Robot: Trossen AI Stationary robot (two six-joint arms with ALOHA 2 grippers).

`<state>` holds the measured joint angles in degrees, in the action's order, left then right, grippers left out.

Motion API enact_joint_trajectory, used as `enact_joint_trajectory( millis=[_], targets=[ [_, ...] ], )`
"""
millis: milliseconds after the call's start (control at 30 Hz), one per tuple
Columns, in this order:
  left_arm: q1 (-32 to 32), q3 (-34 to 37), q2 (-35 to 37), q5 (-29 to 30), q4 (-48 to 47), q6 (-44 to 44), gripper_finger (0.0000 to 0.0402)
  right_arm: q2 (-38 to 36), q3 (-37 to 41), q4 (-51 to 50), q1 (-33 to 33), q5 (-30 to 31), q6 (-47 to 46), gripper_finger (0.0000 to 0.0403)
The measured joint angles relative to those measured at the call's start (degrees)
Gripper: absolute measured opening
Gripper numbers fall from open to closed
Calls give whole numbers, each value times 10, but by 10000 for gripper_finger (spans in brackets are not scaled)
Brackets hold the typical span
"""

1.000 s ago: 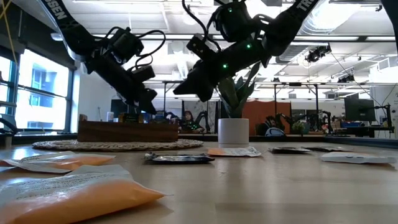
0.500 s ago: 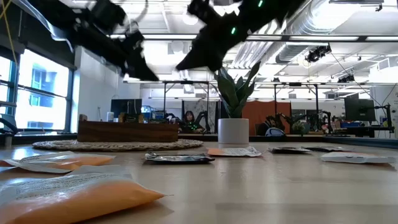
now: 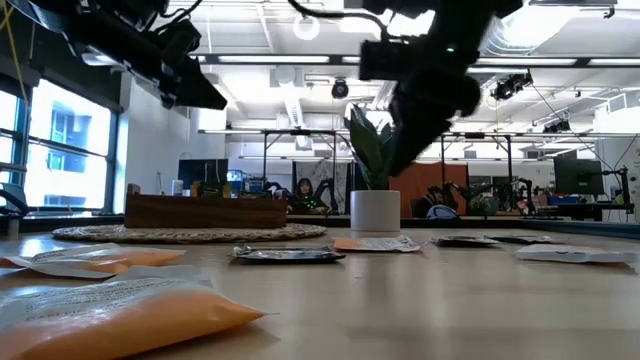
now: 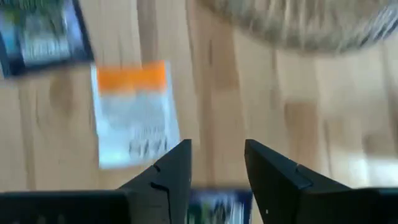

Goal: Pick & Place Tea
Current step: Put the black tea bag into the right section of the wooden organizer

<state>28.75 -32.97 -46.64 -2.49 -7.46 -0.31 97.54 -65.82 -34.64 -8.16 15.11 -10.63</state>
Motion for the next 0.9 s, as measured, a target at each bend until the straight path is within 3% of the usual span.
enact_joint_trajectory(
  millis=[233,433,533,700,900],
  targets=[
    [0,0,-9,-8,-1,-2,99,-2,0,-191,-1,3,-103,156],
    [0,0,-10,-10,0,-1,99,-2,2,-330,7,55,-237,156],
    [0,0,-10,-11,0,0,99,-6,26,-340,18,60,-270,156],
    [0,0,-10,-12,0,17,99,-37,82,-332,42,7,-332,156],
    [0,0,-10,-12,4,34,99,-147,171,-271,49,-35,-396,156]
  ],
)
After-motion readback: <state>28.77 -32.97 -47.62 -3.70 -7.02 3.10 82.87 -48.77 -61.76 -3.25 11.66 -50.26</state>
